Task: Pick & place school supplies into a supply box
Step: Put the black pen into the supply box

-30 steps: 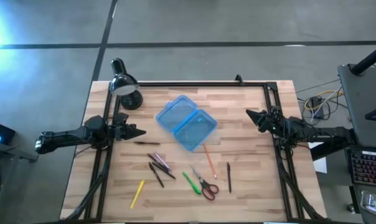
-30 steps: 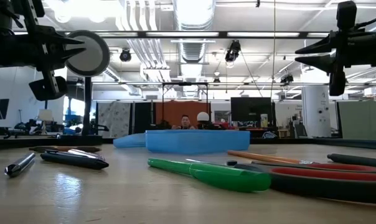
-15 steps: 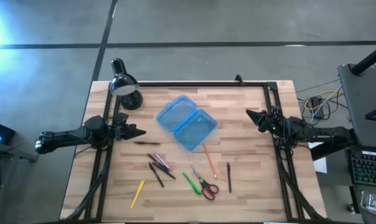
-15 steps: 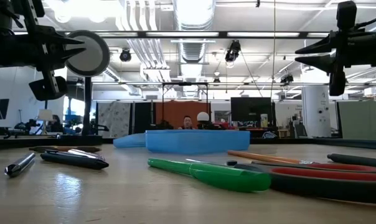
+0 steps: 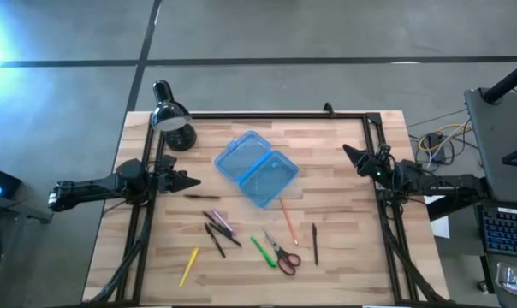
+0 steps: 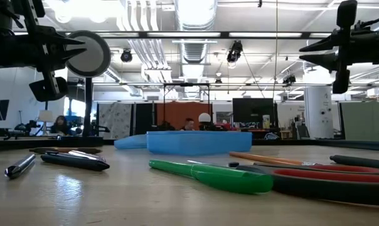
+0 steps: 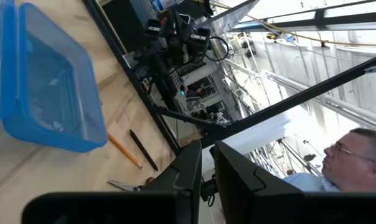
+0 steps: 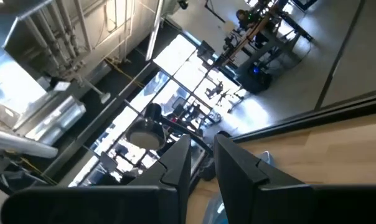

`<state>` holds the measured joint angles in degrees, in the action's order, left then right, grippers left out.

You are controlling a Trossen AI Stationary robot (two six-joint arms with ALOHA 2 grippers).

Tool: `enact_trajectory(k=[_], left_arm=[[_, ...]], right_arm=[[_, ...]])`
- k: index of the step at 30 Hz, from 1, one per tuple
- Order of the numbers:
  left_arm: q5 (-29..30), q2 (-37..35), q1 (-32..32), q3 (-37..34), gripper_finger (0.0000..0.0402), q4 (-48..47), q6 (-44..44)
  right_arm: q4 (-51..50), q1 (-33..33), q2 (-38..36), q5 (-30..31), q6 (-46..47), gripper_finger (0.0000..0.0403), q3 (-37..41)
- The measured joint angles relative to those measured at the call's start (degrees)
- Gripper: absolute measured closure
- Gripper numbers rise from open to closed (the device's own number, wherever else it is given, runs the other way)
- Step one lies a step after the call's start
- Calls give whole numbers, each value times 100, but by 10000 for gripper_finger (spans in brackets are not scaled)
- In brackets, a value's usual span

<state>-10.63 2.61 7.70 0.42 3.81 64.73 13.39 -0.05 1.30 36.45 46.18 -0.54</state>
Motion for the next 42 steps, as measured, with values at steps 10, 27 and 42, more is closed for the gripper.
enact_trajectory(k=[10, 27, 42], left_arm=[[0, 0, 3, 0, 374, -1, 0], [0, 0, 4, 0, 374, -2, 0], [0, 1, 4, 0, 374, -1, 0]], right_arm=[[329, 0, -4, 472, 918, 339, -2], [978, 4, 1185, -625, 1963, 339, -4], [-1440, 4, 2937, -2279, 2277, 210, -1004]])
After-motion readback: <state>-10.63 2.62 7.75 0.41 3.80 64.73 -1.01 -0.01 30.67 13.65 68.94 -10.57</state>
